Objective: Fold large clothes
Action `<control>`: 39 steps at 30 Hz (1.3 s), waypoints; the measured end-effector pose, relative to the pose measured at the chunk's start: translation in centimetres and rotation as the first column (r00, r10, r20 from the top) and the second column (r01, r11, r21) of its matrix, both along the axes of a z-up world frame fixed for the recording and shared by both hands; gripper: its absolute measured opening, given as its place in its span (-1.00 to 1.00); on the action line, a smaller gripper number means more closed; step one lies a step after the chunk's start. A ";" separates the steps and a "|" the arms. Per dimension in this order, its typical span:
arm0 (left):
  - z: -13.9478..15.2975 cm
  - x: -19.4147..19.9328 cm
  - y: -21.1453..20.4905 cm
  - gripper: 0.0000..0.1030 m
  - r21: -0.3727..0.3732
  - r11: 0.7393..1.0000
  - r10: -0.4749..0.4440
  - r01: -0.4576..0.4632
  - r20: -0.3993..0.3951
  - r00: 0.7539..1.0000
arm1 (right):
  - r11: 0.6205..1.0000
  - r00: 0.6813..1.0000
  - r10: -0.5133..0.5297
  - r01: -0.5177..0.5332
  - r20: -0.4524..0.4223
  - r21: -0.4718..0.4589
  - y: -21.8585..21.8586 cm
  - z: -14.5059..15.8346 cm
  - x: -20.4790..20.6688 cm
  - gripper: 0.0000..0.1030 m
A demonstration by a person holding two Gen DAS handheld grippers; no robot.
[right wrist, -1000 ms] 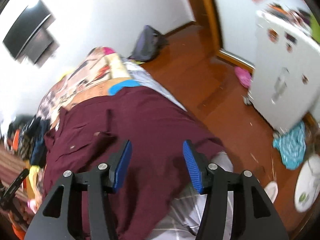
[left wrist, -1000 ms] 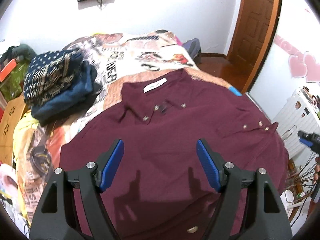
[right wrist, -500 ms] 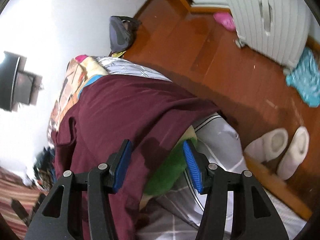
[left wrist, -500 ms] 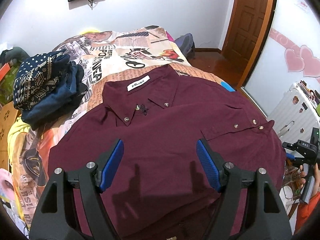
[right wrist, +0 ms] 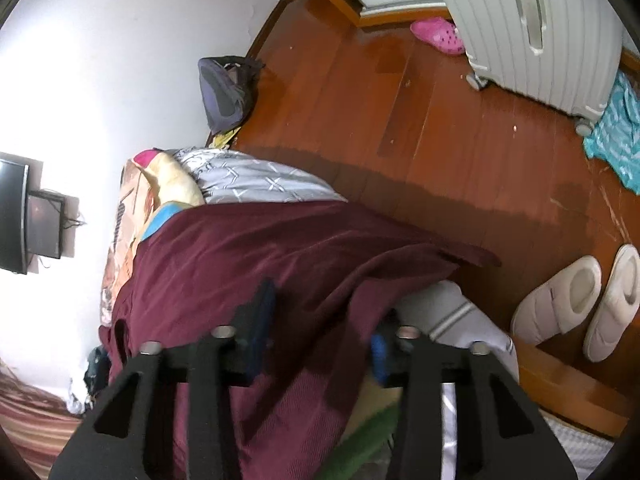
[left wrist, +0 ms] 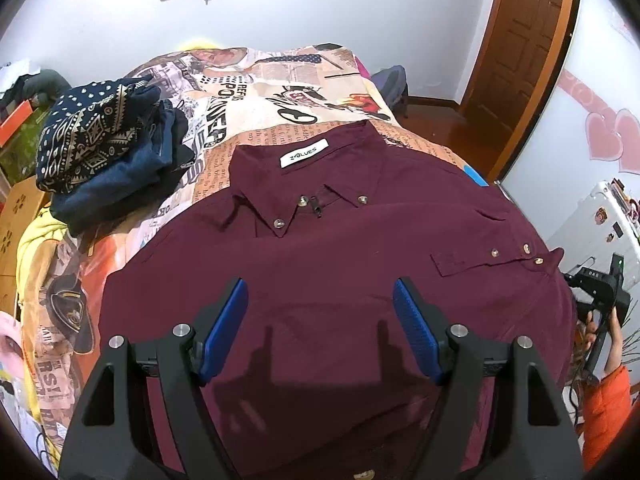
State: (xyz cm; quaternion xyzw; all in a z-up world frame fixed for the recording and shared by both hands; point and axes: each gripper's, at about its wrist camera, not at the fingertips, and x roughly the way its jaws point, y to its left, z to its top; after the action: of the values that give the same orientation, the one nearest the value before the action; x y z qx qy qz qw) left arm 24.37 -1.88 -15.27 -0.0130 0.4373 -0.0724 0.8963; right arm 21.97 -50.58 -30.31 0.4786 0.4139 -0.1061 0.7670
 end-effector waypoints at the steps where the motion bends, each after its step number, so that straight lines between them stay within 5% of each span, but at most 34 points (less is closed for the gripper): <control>1: 0.0 -0.1 0.1 0.44 0.005 1.000 0.001 -0.001 0.003 1.000 | 0.999 1.000 0.013 -0.013 0.009 -0.036 0.3 0.7 0.2 -0.70; 9: 0.0 -0.9 1.6 0.44 0.006 1.000 0.010 -0.010 0.015 1.000 | 0.938 0.955 0.195 -0.116 0.222 -0.325 5.3 13.1 0.3 -0.80; 12: 0.2 -1.2 2.2 0.44 0.002 1.000 0.012 -0.012 0.026 1.000 | 0.899 0.877 0.335 -0.188 0.345 -0.395 9.0 18.8 -0.3 -0.80; 15: 0.4 -1.4 2.6 0.44 -0.006 1.000 0.011 -0.011 0.032 0.999 | 0.821 0.764 0.507 -0.288 0.399 -0.493 13.9 22.8 -0.9 -0.80; 20: 0.5 -2.1 3.2 0.44 -0.020 1.000 0.013 -0.012 0.043 0.999 | 0.704 0.659 0.679 -0.462 0.323 -0.539 21.0 21.2 -0.9 -0.80; 22: 0.4 -2.3 3.4 0.44 -0.025 1.000 0.013 -0.012 0.042 0.999 | 0.692 0.656 0.701 -0.529 0.280 -0.492 22.3 18.7 -0.3 -0.80; 28: 0.0 -3.1 3.8 0.44 -0.026 1.000 0.008 -0.007 0.023 1.000 | 0.693 0.718 0.694 -0.649 0.050 -0.313 23.6 9.8 1.2 -0.79; 35: 0.0 -4.2 3.0 0.44 0.006 1.000 -0.008 0.008 0.040 0.999 | 0.671 0.714 0.700 -0.651 0.016 -0.355 22.8 12.8 0.2 -0.72; 39: 0.3 -4.3 2.1 0.44 0.019 1.000 -0.024 0.024 0.052 0.998 | 0.735 0.777 0.626 -0.558 0.070 -0.384 21.3 15.0 -0.4 -0.18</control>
State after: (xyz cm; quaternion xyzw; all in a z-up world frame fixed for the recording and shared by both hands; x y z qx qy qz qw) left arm 20.10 0.24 -15.00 0.0024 0.4144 -0.0794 0.9066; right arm 21.60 -29.25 -15.35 0.1881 0.4430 0.1218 0.8681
